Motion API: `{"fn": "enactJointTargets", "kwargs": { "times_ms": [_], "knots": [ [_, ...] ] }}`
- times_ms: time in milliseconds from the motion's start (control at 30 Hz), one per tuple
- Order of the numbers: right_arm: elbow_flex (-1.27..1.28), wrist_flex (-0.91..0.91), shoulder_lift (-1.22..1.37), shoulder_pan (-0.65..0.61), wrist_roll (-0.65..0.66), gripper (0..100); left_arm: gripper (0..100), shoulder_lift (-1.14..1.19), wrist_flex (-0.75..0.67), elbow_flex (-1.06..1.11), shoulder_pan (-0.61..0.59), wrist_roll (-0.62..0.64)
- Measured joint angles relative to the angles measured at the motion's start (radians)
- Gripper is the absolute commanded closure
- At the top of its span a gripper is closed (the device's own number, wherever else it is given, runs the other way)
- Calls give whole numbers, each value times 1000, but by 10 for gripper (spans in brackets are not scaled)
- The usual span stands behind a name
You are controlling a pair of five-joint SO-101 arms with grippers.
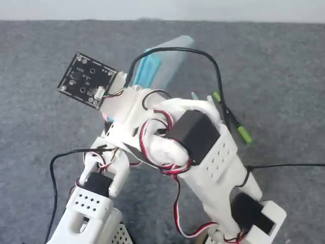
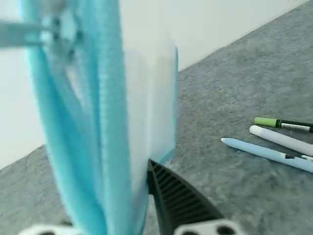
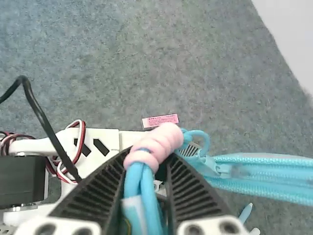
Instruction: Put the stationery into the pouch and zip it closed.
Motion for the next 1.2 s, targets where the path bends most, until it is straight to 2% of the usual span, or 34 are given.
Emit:
{"fn": "enactJointTargets", "kwargs": {
  "times_ms": [100, 233, 300, 500, 533, 667, 767, 967, 1200],
  "knots": [
    [-2, 2, 0, 32, 8, 939, 991, -2, 0, 0, -25, -2],
    [31, 2, -8, 64, 31, 772, 991, 15, 2, 2, -66, -2],
    [68, 2, -18, 61, 64, 723, 991, 18, 2, 3, -94, -2],
    [301, -5, -167, 68, 133, 719, 991, 20, 3, 2, -216, 5],
    [338, 3, -201, 77, 133, 719, 991, 18, 3, -15, -272, 12],
    [479, -28, -387, 101, 167, 719, 991, 18, 8, -100, -354, 18],
    [624, -95, -517, 176, 173, 719, 991, 18, 64, -153, -364, 25],
    [957, -341, -669, 356, 176, 718, 991, 18, 183, -238, -364, 29],
    [1231, -531, -675, 451, 176, 718, 991, 18, 460, -420, -336, 3]
  ]
}}
